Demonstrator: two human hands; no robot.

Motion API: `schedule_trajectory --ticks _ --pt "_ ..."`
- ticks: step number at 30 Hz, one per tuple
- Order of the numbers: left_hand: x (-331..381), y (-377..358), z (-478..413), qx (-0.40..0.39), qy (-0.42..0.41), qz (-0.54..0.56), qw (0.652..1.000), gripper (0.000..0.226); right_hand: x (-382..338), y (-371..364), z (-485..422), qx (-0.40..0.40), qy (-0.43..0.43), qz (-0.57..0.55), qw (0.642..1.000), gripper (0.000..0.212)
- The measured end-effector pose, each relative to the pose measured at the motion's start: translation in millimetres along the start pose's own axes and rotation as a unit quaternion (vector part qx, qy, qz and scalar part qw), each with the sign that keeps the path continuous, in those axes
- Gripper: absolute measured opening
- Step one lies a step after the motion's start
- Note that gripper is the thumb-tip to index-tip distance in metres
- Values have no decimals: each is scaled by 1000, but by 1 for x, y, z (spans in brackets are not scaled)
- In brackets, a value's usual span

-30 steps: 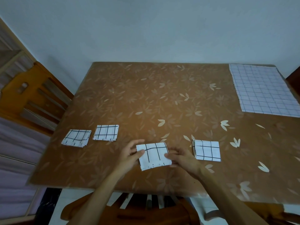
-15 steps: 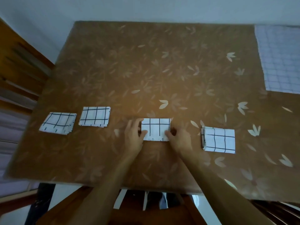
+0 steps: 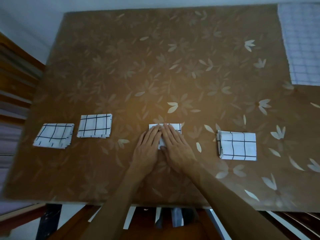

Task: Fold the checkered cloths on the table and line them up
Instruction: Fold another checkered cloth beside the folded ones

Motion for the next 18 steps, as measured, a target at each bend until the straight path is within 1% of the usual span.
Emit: schedule_trajectory --ticks 2,4,7,9,11,14,16,18 --pt "0 1 3 -7 4 -3 1000 50 8 5 6 6 -33 14 999 71" --pt "2 4 4 -16 25 11 1000 49 17 12 14 19 -62 16 998 75" --pt "11 11 -5 -11 75 47 996 50 17 19 17 22 -83 37 996 72" --pt "20 16 -14 -14 91 52 994 51 8 27 9 47 -99 31 994 65" --pt "23 11 -16 -35 83 30 995 53 1 28 2 61 -75 13 995 62" --pt "12 -1 -5 -62 71 -41 995 59 5 14 0 18 -6 9 1000 62" --pt "3 -1 4 -64 71 -62 993 61 12 9 0 -1 -6 40 999 61" --pt "-2 1 9 -71 75 -75 992 62 14 6 4 -15 -26 57 998 66"
Point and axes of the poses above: each hand's wrist, its own z-axis away from the middle knuckle, its own y-axis out of the back of the hand, x = y × z, the point moved 3 cm from there along -z, towards the middle knuckle, and after that the axes turned 1 degree about -x, right-handed, at the moved point
